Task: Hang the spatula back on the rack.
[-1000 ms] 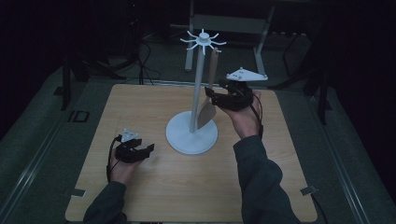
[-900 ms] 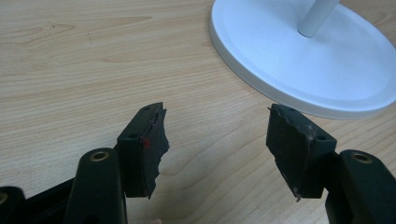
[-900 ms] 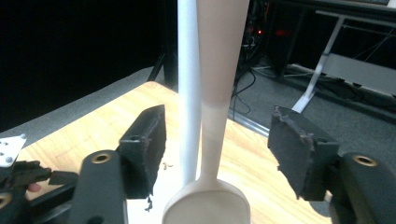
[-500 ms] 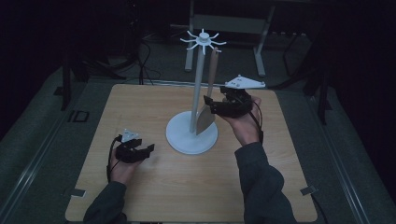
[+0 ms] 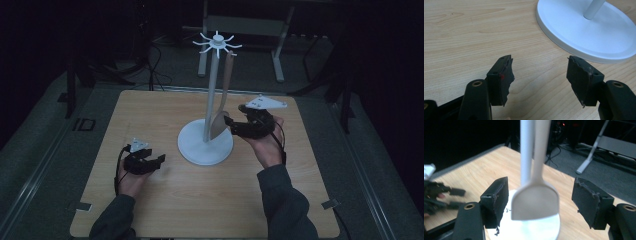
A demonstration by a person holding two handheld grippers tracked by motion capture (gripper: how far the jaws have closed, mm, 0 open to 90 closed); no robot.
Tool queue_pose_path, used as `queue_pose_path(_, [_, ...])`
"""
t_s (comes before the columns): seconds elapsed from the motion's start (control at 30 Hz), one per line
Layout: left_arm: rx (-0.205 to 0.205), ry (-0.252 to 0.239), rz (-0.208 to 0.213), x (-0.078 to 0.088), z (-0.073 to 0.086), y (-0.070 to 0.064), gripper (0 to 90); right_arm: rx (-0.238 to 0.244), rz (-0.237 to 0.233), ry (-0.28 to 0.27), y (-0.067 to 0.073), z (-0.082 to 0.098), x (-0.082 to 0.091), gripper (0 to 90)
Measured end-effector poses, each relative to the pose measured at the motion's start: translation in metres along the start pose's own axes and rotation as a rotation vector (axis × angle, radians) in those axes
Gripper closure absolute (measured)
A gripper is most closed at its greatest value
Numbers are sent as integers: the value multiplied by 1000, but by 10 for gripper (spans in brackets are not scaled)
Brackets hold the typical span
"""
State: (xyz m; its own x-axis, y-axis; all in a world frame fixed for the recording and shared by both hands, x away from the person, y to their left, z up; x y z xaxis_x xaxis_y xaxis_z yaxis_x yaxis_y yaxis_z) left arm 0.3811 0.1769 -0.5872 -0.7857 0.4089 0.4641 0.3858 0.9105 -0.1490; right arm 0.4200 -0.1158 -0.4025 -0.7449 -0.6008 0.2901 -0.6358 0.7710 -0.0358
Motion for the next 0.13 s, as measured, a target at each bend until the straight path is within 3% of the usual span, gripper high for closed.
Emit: queue_pose_path(0.13, [0, 0, 0, 0, 0, 0, 379, -22, 16, 26, -8, 20, 5, 293])
Point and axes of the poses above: each handheld gripper's, and its own axes: x roughly backward along the jaws, z roughly out of its underside, y roughly to its left, the point moved 7 cm from there along -x, roughly forward along the jaws, and after that the axes turned 10 degrees about -y, right-handed, at the moved point
